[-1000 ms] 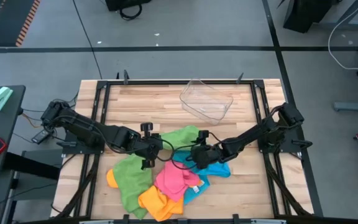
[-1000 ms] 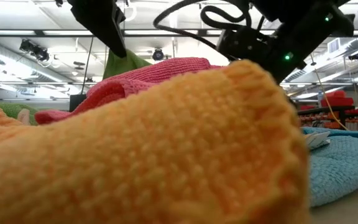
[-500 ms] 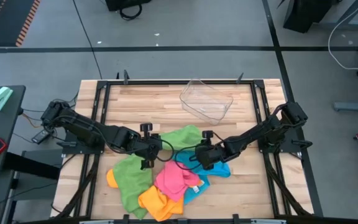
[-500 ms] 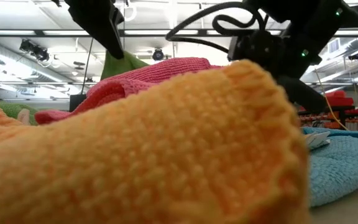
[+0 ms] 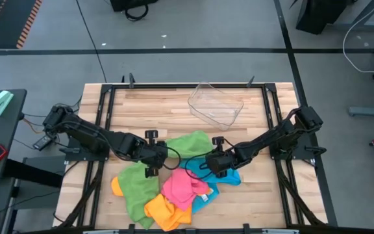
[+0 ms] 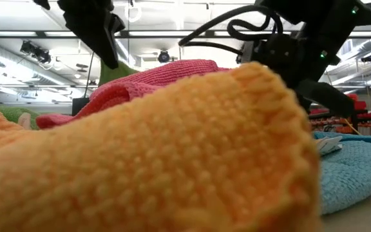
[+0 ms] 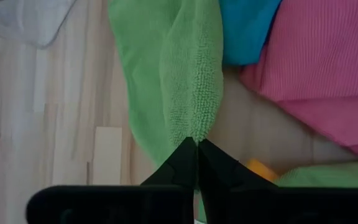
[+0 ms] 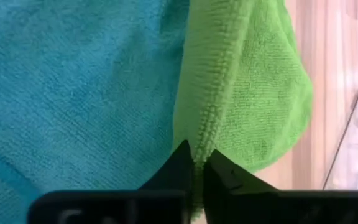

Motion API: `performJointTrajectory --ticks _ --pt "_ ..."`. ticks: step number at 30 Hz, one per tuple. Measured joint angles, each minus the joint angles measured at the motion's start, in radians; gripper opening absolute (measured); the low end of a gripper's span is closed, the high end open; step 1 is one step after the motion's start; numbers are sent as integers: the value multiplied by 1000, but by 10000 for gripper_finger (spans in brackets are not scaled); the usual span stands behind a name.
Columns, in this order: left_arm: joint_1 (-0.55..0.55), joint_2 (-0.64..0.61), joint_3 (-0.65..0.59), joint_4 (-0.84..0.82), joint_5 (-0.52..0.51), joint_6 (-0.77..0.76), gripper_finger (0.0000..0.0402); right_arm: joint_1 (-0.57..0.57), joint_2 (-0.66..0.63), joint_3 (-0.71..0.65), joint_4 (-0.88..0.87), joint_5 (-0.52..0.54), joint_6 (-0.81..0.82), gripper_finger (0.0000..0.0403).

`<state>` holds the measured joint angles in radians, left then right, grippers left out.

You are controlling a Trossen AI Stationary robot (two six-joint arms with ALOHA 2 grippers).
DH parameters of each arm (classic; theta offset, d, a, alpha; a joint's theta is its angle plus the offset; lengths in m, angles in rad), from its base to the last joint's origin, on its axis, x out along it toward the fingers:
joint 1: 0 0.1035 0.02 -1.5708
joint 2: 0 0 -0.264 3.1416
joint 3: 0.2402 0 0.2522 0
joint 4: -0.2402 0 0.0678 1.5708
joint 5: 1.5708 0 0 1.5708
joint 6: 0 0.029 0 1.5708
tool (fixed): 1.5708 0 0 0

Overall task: Fold microfiber towels
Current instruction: Fold the top green towel

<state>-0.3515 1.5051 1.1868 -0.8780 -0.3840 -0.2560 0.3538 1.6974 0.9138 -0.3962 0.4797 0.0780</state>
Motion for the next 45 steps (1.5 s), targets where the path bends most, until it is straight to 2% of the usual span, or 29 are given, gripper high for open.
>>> performJointTrajectory --ticks 3,9,14,17,21,27,32,37,42,45 --pt "-7 3 -1 -9 8 -7 29 0 -6 27 -33 -7 -6 8" --pt "-17 2 -2 -8 13 -17 16 0 -9 162 -254 -19 -22 8" --pt "-36 2 -86 102 18 -29 25 0 -9 307 -432 -38 -44 7" --pt "-54 2 -169 221 17 -53 47 0 -9 387 -532 -40 -59 7" --pt "-81 2 -232 302 17 -88 89 -10 -9 483 -600 -45 -87 7" --pt "-123 -1 -210 311 26 -143 162 -51 -9 570 -647 -78 -107 6" --pt "-150 -1 -190 331 22 -205 202 -67 -9 584 -650 -88 -111 6" --pt "-145 0 -216 437 -38 -265 226 -73 -8 584 -646 -89 -92 6" --pt "-135 1 -220 527 -184 -275 238 -72 -8 584 -636 -89 -88 6" --pt "-115 1 -220 610 -237 -244 240 -73 -8 584 -621 -89 -86 6"
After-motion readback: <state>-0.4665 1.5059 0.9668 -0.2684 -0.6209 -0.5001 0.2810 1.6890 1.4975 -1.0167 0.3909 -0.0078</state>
